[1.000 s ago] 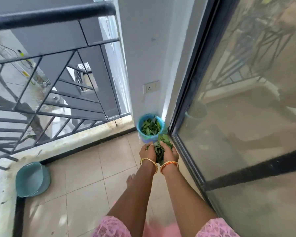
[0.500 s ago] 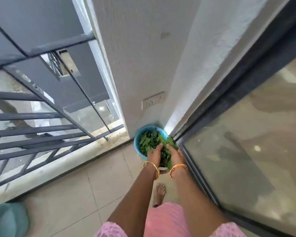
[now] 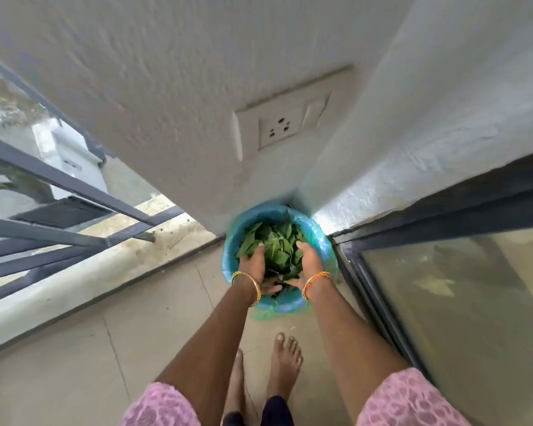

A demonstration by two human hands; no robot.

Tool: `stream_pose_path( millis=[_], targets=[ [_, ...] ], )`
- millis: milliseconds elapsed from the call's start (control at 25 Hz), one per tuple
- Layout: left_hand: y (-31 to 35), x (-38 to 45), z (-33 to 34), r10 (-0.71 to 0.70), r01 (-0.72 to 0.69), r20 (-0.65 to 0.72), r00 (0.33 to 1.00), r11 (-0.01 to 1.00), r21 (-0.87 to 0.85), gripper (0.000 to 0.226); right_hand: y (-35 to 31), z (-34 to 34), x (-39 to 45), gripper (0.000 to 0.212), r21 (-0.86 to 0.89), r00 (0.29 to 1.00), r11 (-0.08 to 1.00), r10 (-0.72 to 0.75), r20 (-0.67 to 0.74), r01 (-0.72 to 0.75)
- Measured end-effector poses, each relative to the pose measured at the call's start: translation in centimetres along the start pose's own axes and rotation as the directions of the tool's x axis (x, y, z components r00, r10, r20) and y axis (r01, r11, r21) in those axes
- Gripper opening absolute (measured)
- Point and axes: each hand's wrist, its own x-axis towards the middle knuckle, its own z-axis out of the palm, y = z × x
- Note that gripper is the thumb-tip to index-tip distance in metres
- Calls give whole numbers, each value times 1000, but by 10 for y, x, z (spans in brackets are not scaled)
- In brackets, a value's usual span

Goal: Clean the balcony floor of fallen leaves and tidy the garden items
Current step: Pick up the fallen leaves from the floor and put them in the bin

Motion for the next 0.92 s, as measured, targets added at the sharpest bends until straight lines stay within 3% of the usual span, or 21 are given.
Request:
stream_pose_path(
  millis=[80, 160, 240, 320, 400, 480, 560, 640, 720, 800, 920],
  targets=[
    [-17, 18, -4, 102, -78, -91, 991, 969, 233, 48, 4, -2, 6, 36, -16, 999, 999, 30, 28, -29],
    [-31, 19, -8, 257, -161, -107, 961, 827, 539, 55, 12, -6, 3, 49, -252, 982, 953, -184, -46, 166],
    [-39, 14, -8, 406, -292, 21, 914, 620, 728, 66, 26, -4, -1, 58, -536, 881, 739, -473, 21, 410],
    [-45, 26, -6, 453, -386, 193, 870, 386, 838, 70, 42, 3, 10, 63, -729, 753, 394, -610, 248, 560],
    [-49, 54, -1, 368, -380, 297, 881, 178, 908, 68, 54, 10, 35, 64, -802, 712, 126, -555, 430, 583],
    [-55, 83, 3, 258, -347, 331, 908, 17, 938, 71, 62, 12, 66, 61, -865, 772, -15, -444, 455, 502],
    [-56, 106, 6, 139, -334, 338, 931, -49, 941, 79, 69, 13, 93, 68, -900, 847, -119, -305, 435, 419],
    [-53, 118, 8, 48, -336, 339, 939, -67, 940, 88, 69, 15, 107, 80, -908, 889, -170, -199, 413, 384],
    [-47, 115, 6, 7, -340, 340, 940, -29, 940, 91, 60, 17, 103, 79, -913, 904, -148, -149, 401, 380],
    [-39, 94, 0, 7, -339, 339, 941, 8, 941, 93, 43, 15, 80, 70, -918, 902, -21, -175, 394, 397],
    [-30, 47, -13, 88, -359, 361, 929, -34, 933, 88, 27, -1, 26, 54, -889, 861, 185, -393, 324, 419]
  ],
)
